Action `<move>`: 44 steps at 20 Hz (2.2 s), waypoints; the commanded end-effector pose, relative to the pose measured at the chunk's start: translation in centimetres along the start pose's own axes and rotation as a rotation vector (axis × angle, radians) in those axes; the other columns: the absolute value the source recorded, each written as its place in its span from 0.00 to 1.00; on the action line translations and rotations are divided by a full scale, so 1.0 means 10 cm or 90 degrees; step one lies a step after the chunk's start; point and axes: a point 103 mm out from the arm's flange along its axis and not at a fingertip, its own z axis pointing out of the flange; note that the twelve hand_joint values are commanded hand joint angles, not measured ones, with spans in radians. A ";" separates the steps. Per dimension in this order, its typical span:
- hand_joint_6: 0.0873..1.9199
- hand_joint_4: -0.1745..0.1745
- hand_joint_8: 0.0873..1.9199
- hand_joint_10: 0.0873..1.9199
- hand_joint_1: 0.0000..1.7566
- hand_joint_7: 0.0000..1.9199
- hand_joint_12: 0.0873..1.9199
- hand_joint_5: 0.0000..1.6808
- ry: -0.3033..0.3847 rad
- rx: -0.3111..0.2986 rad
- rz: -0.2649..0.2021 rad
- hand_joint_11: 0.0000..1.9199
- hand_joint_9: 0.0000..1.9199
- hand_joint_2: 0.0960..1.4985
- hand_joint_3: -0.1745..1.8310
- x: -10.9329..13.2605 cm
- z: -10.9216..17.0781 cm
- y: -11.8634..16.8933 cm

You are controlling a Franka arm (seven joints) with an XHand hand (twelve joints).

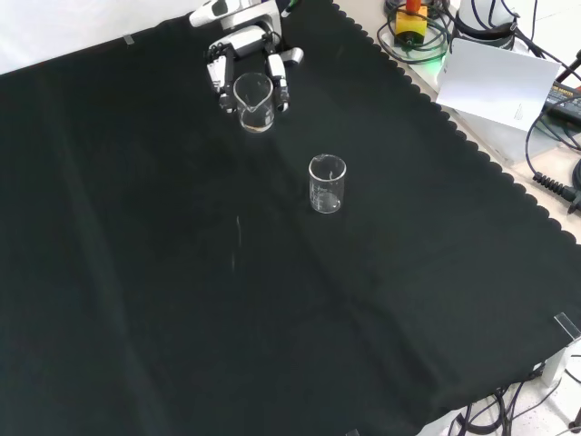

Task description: Pour the water from the handheld beaker into the one on the table.

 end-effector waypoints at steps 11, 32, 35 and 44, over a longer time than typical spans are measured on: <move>0.23 0.00 0.20 0.00 0.75 0.75 0.24 0.82 -0.099 0.189 0.007 0.78 0.96 0.33 0.47 0.28 0.18 -0.27; 0.28 0.00 0.26 0.00 0.75 0.72 0.24 0.79 -0.252 0.339 -0.003 0.77 0.95 0.33 0.48 0.68 0.37 -0.41; 0.29 0.00 0.27 0.00 0.75 0.72 0.24 0.78 -0.262 0.348 -0.008 0.76 0.95 0.33 0.48 0.72 0.40 -0.42; 0.30 0.00 0.27 0.00 0.75 0.72 0.24 0.78 -0.310 0.379 -0.013 0.76 0.95 0.33 0.48 0.85 0.43 -0.38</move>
